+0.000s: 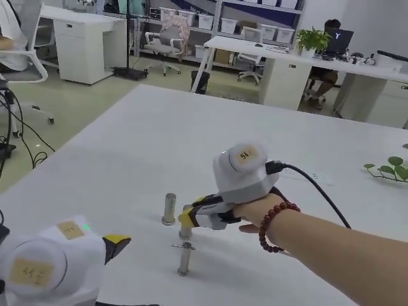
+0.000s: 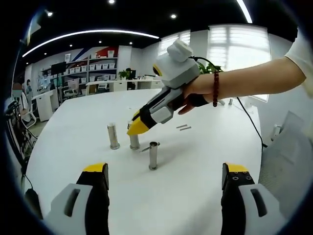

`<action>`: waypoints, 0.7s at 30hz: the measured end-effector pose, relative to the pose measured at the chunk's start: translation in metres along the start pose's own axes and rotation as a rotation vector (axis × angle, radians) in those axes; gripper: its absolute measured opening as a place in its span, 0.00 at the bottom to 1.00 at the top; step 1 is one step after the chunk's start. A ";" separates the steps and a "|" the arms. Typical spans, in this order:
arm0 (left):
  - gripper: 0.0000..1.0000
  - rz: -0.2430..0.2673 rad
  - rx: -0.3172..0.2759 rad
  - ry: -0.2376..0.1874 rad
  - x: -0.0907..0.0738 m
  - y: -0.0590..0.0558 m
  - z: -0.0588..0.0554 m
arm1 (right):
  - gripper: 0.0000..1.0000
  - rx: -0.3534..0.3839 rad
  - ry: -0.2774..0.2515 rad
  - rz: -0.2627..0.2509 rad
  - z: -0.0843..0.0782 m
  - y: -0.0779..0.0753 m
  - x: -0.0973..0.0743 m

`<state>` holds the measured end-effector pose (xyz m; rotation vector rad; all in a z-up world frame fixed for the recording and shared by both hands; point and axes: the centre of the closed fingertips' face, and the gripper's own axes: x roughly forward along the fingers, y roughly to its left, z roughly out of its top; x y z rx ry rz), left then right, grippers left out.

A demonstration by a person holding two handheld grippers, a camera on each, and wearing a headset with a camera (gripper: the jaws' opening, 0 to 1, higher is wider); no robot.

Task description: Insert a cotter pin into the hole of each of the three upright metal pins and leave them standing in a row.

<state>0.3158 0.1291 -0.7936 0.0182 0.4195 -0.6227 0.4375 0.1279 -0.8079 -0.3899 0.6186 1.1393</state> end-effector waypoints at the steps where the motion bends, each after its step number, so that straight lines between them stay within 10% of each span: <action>1: 0.97 0.000 0.001 -0.002 0.000 0.000 0.001 | 0.13 0.001 0.004 -0.003 -0.002 -0.001 -0.003; 21: 0.94 -0.020 0.025 -0.007 0.001 -0.013 0.003 | 0.13 0.007 0.012 -0.036 -0.035 0.003 -0.043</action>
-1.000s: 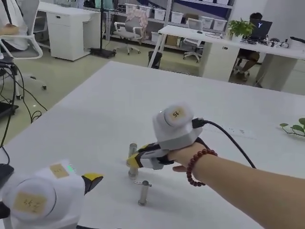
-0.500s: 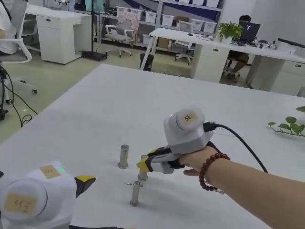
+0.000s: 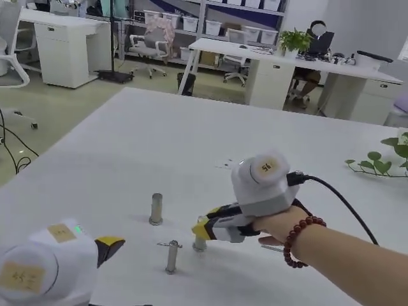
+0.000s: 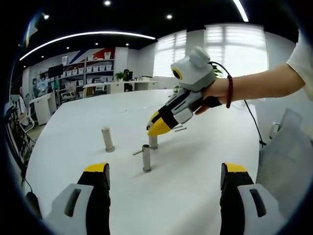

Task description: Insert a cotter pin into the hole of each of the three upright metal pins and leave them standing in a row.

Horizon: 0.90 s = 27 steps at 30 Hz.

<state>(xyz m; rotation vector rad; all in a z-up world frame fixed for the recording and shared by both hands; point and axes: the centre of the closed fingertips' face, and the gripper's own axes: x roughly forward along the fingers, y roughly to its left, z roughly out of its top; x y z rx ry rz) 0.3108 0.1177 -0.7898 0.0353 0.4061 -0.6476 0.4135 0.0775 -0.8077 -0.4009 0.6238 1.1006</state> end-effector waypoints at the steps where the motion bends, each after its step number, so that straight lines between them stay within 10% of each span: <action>1: 0.94 -0.001 0.001 0.000 0.000 -0.001 0.000 | 0.13 -0.001 0.002 0.001 -0.002 0.001 -0.001; 27: 0.90 -0.028 0.022 0.002 0.000 -0.019 0.000 | 0.13 0.029 -0.018 -0.016 -0.035 0.030 -0.032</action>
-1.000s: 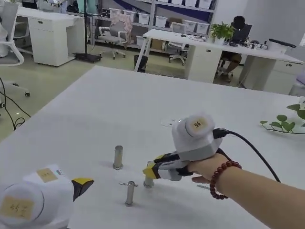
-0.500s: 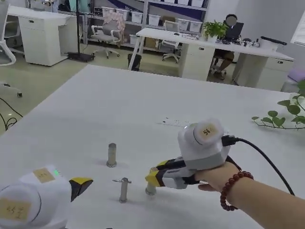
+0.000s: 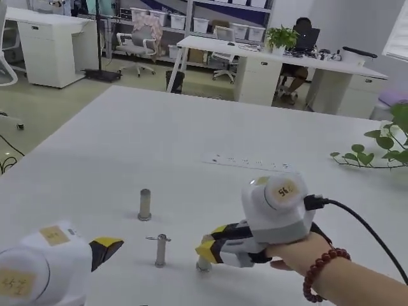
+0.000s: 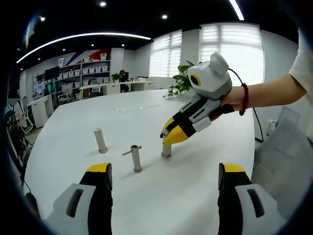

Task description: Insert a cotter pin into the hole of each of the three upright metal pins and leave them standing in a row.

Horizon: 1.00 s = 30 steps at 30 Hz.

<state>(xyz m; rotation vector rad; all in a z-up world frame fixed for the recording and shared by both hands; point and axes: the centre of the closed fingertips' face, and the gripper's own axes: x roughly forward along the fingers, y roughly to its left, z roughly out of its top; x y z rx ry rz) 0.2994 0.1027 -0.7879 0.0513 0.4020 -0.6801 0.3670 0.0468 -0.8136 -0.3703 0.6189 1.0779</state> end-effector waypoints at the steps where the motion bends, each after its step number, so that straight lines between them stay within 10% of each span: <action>1: 0.90 -0.001 0.000 -0.001 0.000 0.000 0.000 | 0.13 -0.002 0.003 -0.002 -0.002 0.002 -0.001; 30: 0.87 -0.020 0.014 0.010 -0.001 -0.008 -0.003 | 0.16 0.038 -0.021 0.010 -0.013 0.008 0.000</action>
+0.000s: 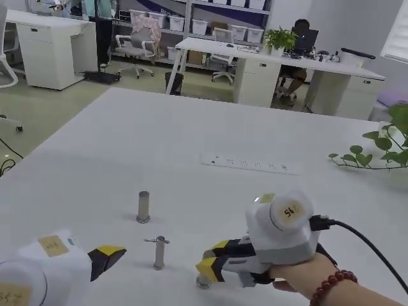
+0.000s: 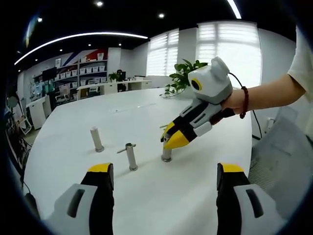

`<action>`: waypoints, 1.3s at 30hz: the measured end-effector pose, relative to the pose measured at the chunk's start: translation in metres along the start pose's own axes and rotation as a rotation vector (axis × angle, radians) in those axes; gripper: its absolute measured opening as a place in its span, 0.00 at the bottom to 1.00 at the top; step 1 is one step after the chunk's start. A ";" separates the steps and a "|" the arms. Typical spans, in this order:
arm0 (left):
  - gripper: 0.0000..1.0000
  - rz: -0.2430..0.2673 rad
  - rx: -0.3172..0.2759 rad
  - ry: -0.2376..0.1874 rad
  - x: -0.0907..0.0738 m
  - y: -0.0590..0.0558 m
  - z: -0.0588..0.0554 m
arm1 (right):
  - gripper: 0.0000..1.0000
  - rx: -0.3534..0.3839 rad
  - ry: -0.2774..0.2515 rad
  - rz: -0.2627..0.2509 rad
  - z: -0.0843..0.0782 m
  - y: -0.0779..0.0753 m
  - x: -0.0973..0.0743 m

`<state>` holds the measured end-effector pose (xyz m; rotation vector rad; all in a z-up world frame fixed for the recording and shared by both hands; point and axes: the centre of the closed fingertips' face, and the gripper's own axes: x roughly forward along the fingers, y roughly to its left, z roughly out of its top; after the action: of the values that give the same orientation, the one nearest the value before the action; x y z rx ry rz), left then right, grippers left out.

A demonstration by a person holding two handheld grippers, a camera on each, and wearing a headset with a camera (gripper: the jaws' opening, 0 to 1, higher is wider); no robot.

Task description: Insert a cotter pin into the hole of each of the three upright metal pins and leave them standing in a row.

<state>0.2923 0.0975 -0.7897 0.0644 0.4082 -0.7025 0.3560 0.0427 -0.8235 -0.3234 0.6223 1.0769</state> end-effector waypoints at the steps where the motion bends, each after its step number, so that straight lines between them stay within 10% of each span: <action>1: 0.87 0.000 0.000 -0.001 0.000 0.000 0.000 | 0.16 -0.002 -0.008 0.000 0.001 0.000 0.000; 20: 0.94 0.019 -0.019 -0.013 -0.004 0.003 0.006 | 0.32 0.054 -0.018 0.057 0.019 -0.005 -0.028; 39: 0.94 0.029 -0.010 0.001 -0.003 0.002 0.003 | 0.32 0.012 0.085 -0.049 -0.023 -0.078 -0.057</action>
<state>0.2926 0.1005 -0.7858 0.0610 0.4107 -0.6714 0.3997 -0.0457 -0.8098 -0.3741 0.6932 1.0160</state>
